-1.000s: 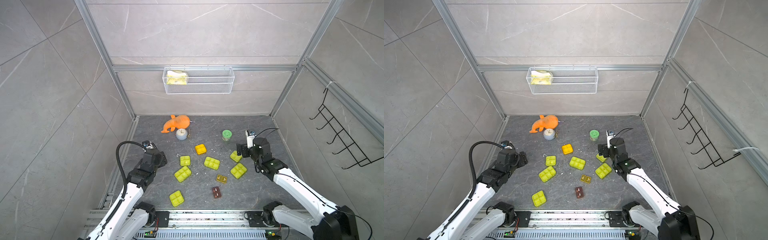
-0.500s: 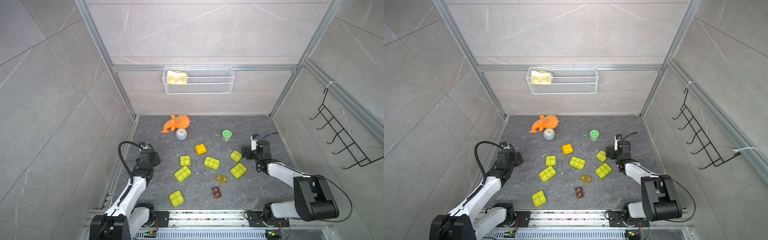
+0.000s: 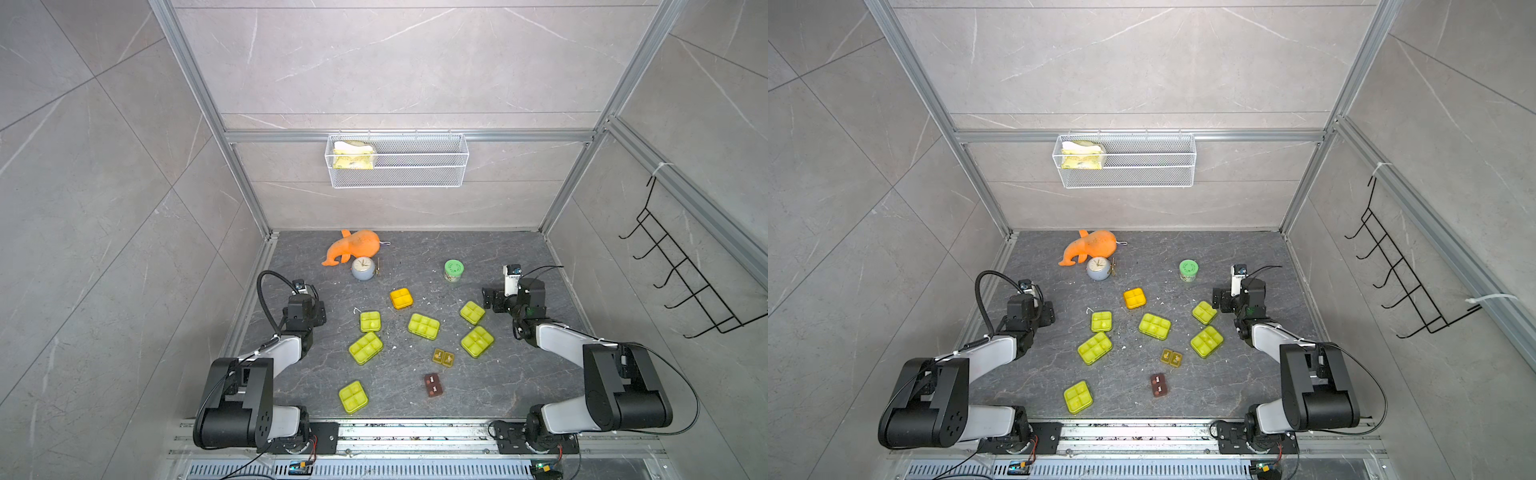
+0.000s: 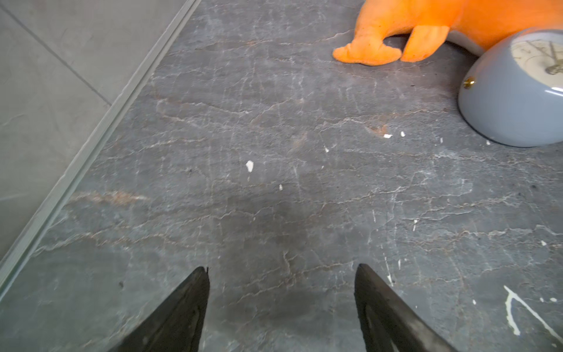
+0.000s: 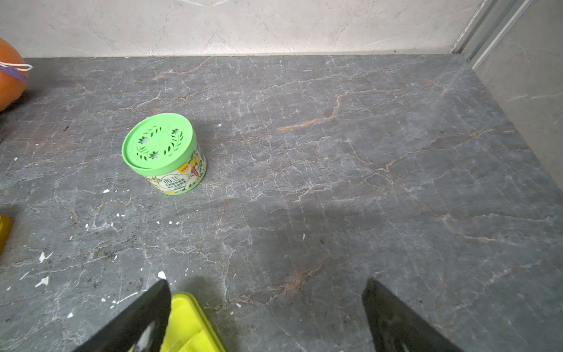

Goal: Close pillboxes
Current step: Reset both arms

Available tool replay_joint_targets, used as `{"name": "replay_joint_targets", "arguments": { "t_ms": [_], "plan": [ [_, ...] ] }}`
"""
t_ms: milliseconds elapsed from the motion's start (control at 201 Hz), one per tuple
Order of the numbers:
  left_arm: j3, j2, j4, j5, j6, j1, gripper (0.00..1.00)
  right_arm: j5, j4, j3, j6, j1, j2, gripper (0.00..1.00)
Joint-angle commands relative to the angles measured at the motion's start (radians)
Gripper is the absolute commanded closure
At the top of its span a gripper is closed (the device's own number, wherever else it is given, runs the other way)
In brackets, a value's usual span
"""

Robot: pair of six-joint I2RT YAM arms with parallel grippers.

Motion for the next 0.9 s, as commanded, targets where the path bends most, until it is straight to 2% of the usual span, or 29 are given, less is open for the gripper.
{"name": "replay_joint_targets", "arguments": {
  "t_ms": [0, 124, 264, 368, 513, 538, 543, 558, 578, 891],
  "plan": [
    [0.045, 0.034, 0.119, 0.069, 0.098, 0.019, 0.23, -0.033, 0.027, -0.011, -0.009, -0.004, 0.016, 0.0],
    [0.03, 0.082, 0.21, 0.18, 0.125, 0.067, 0.24, -0.035, 0.041, -0.011, -0.006, -0.006, 0.025, 0.0],
    [-0.022, 0.078, 0.302, 0.264, 0.051, 0.156, 0.24, -0.032, 0.064, -0.007, 0.002, -0.004, 0.051, 0.0],
    [-0.077, 0.074, 0.386, 0.278, 0.058, 0.157, 0.24, -0.027, 0.074, -0.003, 0.007, -0.005, 0.066, 0.0],
    [-0.125, 0.104, 0.498, 0.242, 0.043, 0.158, 0.23, -0.026, 0.096, -0.02, 0.009, -0.004, 0.056, 0.0],
    [-0.128, 0.107, 0.505, 0.24, 0.041, 0.158, 0.22, -0.023, 0.103, -0.026, 0.009, -0.004, 0.053, 0.0],
    [-0.128, 0.105, 0.506, 0.24, 0.042, 0.158, 0.19, -0.023, 0.104, -0.028, 0.009, -0.004, 0.052, 0.0],
    [-0.127, 0.105, 0.505, 0.24, 0.04, 0.158, 0.04, -0.022, 0.11, -0.03, 0.008, -0.004, 0.049, 0.0],
    [-0.128, 0.106, 0.505, 0.24, 0.04, 0.157, 0.0, -0.021, 0.117, -0.035, 0.01, -0.004, 0.047, 0.0],
    [-0.128, 0.108, 0.511, 0.228, 0.042, 0.158, 0.0, -0.026, 0.269, -0.136, 0.007, -0.004, 0.013, 0.0]
  ]
}}
